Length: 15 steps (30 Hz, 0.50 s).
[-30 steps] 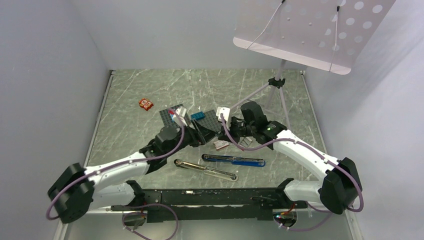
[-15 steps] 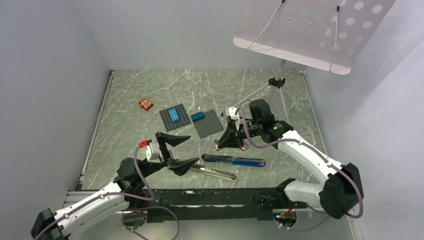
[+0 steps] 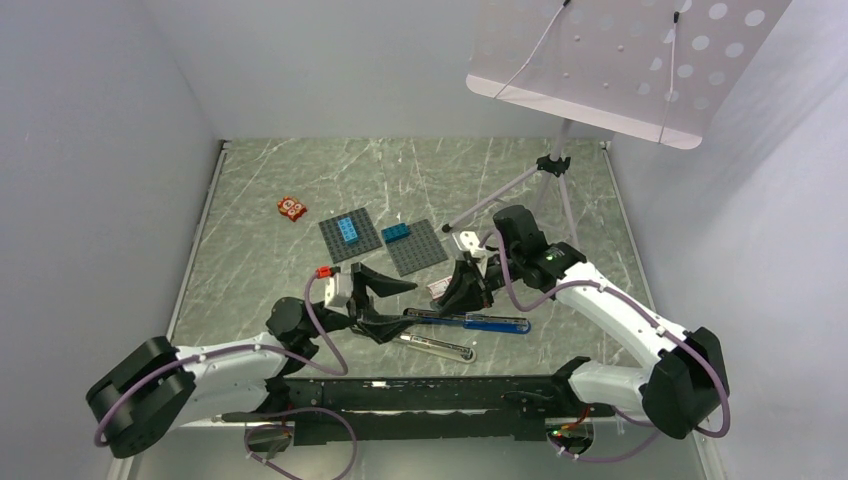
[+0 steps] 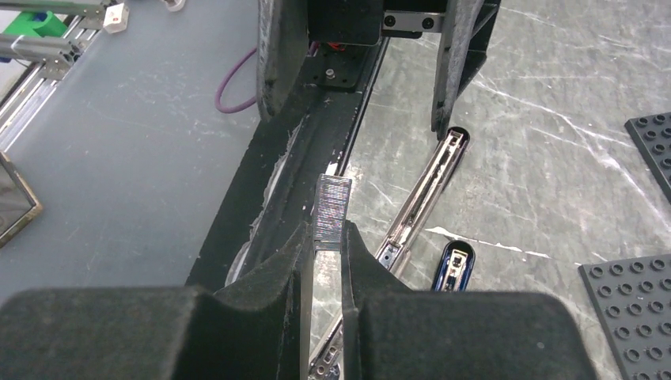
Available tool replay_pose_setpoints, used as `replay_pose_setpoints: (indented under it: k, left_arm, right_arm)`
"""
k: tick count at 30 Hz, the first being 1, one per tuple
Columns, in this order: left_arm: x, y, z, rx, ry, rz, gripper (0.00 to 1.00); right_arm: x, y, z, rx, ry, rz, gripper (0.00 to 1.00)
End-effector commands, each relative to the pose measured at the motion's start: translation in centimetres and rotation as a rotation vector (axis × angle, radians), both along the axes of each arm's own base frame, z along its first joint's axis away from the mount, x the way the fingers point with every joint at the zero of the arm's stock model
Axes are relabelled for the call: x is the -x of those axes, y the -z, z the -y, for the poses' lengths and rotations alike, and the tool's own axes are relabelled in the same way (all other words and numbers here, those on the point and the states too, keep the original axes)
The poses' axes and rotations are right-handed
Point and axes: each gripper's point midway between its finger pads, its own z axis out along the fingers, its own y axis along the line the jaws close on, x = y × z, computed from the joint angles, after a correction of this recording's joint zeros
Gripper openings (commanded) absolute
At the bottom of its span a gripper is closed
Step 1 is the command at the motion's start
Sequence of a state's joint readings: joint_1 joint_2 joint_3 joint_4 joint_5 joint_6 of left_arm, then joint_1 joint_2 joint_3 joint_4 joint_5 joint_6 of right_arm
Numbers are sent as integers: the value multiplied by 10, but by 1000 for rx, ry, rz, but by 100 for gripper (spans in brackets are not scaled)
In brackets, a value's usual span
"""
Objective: Load the staples into the stapler
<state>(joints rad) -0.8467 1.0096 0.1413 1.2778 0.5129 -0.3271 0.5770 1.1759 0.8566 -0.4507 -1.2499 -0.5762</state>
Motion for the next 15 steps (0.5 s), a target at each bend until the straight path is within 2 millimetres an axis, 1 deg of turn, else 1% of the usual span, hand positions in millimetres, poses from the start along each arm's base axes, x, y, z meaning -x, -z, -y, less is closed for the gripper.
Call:
replay_pose_setpoints:
  k: [1, 6, 7, 9, 15]
  left_arm:
    - [15, -56, 0, 172, 87, 95, 70]
    - [12, -50, 6, 140, 97, 73, 69]
    - [12, -49, 7, 136, 100, 69, 68]
    - [10, -45, 11, 124, 103, 54, 63]
    - [5, -39, 19, 112, 110, 31, 61]
  right_arm:
    - [5, -23, -2, -77, -50, 103, 7]
    - [3, -23, -3, -77, -42, 106, 7]
    - [3, -23, -3, -77, -43, 107, 7]
    - [3, -24, -4, -78, -44, 110, 7]
    - [3, -24, -4, -77, -43, 113, 7]
